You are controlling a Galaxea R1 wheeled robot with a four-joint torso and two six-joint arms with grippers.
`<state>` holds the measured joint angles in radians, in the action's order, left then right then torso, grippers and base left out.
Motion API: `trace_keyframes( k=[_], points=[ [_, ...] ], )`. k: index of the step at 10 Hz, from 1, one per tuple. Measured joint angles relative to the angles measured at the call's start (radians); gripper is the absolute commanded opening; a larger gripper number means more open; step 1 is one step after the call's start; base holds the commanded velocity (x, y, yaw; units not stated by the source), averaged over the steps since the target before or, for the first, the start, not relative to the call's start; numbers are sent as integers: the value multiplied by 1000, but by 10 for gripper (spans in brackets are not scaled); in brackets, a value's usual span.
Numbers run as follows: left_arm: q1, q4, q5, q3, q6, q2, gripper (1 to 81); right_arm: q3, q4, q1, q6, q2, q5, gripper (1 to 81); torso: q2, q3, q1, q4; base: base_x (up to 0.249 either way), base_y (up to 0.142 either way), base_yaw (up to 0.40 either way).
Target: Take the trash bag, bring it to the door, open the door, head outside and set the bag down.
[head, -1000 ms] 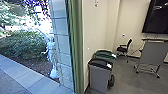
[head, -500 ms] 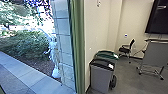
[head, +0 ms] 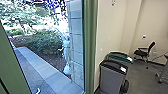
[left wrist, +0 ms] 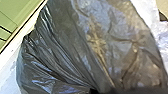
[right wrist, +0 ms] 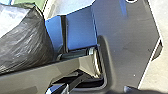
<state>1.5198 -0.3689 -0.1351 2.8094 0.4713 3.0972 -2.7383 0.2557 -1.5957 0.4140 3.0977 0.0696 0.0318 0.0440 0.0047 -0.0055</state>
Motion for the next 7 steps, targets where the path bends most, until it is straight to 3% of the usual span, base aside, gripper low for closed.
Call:
trace_keyframes(
  k=[7],
  points=[
    [-1, 0, -1, 0, 0, -3, 10, 0, 0, 0, 1, 0, 0, 811, 0, 0, 0, 0, 0, 0, 347]
  ],
)
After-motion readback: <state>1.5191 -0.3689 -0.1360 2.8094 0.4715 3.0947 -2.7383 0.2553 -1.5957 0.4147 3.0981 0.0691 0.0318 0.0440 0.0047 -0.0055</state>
